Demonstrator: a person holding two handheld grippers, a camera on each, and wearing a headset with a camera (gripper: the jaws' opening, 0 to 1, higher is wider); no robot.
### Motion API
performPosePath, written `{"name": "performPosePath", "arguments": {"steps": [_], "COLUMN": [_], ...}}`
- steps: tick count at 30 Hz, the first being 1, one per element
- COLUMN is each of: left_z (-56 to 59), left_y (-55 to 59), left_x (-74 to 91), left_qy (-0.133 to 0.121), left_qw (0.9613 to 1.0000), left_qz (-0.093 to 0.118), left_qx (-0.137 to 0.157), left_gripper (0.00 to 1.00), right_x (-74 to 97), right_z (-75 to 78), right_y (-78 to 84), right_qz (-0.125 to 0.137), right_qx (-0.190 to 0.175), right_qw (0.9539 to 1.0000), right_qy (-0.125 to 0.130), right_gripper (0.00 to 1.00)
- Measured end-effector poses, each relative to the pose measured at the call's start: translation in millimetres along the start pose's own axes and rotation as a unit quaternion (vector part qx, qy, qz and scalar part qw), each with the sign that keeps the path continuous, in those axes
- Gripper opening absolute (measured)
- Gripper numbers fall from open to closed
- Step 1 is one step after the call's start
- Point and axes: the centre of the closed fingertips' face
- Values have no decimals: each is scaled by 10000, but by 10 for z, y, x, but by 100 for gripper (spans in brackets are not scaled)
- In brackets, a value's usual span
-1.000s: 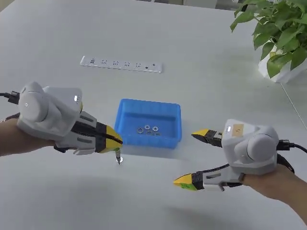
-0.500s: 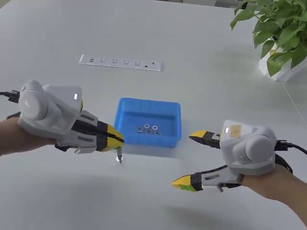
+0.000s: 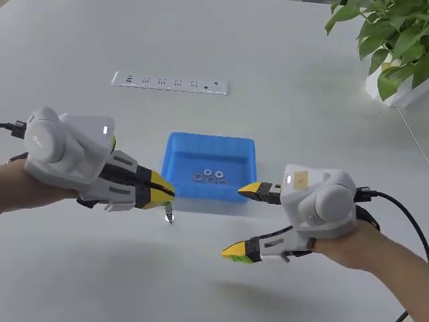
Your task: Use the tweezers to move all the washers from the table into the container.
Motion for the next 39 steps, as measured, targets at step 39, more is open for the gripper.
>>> {"name": "performPosePath", "arguments": {"steps": [39], "left_z": [-84], "left_y": [29], "left_x": [12], "left_qy": [72], "left_qw": [9998], "left_qz": [-167], "left_qx": [-39], "left_gripper": [5], "right_x": [-175], "right_z": [-13], "right_y": [-136], "right_qz": [124], "right_qx": [32], "right_qw": [9997], "right_qy": [-186], "right_gripper": [62]}}
Point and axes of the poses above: the centre of the closed fingertips' face, and the gripper's own axes: x roughly backward along the fingers, z roughly to its right, y roughly out of its underside, and after that the axes turned 4 degrees about y, right-handed
